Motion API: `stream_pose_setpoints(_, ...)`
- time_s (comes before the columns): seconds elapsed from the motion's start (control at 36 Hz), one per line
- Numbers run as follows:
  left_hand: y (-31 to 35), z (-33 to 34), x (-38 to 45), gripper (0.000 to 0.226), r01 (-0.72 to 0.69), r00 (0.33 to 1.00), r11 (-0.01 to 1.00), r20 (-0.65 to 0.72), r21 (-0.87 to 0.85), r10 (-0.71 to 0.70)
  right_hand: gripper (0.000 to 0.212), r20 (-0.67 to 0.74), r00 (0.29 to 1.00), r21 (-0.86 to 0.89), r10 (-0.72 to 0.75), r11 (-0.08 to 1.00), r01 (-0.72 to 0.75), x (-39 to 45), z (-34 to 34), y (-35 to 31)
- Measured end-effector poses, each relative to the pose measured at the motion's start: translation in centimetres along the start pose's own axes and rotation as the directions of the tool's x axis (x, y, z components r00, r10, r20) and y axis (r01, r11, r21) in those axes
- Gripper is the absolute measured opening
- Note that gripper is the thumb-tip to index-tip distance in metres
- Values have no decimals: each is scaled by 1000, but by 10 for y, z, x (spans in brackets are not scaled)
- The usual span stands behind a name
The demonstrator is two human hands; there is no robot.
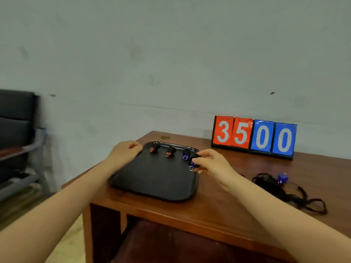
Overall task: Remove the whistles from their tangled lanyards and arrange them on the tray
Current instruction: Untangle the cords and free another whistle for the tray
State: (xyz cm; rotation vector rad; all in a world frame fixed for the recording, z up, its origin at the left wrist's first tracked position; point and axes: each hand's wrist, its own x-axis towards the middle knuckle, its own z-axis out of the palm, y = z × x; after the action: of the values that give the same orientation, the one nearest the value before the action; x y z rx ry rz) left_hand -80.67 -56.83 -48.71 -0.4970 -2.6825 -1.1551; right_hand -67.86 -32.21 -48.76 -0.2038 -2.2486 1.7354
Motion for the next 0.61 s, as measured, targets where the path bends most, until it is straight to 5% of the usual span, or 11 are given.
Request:
stream_pose_setpoints(0.14, -50, -14, 2, 22, 184, 982, 980, 64, -74, -180, 28, 36, 998, -40, 46, 998, -44, 27, 50, 0)
stream_pose_setpoints(0.39, -75, -4, 9, 25, 59, 997, 998, 48, 0, -59, 28, 8, 1000, -192, 7, 981, -5, 80, 105, 5)
stream_pose_setpoints(0.61, -83, -3, 13, 24, 29, 999, 999, 15, -23, -29, 27, 66, 998, -156, 23, 988, -12, 114, 147, 12)
